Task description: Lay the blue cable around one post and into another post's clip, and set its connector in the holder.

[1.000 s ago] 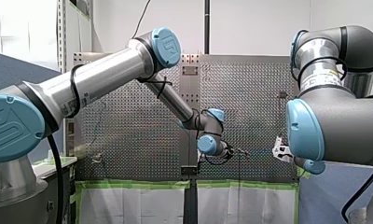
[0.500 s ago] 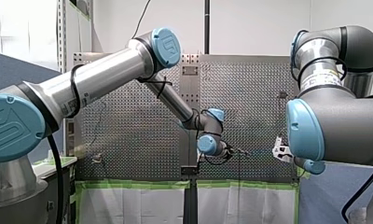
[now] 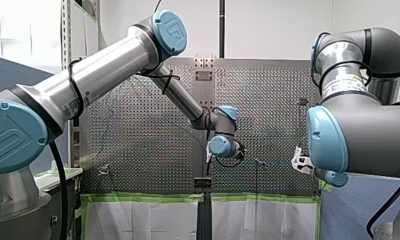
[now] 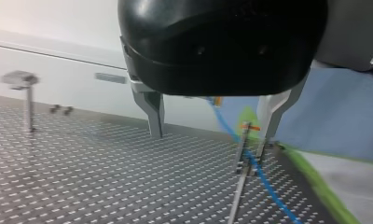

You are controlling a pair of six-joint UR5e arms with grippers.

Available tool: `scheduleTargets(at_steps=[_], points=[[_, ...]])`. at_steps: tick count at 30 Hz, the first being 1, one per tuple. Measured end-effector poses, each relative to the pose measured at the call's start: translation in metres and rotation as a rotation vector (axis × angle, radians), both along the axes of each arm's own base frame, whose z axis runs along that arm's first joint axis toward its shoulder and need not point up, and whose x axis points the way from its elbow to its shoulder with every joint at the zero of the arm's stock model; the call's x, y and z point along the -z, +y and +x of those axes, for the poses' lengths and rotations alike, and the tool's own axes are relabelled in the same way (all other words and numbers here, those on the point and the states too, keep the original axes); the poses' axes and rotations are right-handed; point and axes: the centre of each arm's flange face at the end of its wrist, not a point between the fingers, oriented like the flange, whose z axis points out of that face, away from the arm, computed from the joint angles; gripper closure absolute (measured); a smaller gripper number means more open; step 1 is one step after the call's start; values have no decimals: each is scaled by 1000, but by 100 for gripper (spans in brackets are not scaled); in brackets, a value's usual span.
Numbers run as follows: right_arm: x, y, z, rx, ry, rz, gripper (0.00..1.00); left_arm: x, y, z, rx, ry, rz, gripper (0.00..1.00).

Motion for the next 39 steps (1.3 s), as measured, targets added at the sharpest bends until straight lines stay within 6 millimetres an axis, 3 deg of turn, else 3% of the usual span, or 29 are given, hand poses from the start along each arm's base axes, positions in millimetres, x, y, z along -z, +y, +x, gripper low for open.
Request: scheduleTargets(at_steps=[14, 39], points=[[1, 1, 5, 3, -5, 5, 100, -46, 26, 1, -37, -54, -136, 0], [0, 1, 8, 1, -20, 8, 100, -107, 85, -39, -88, -77, -177, 0]])
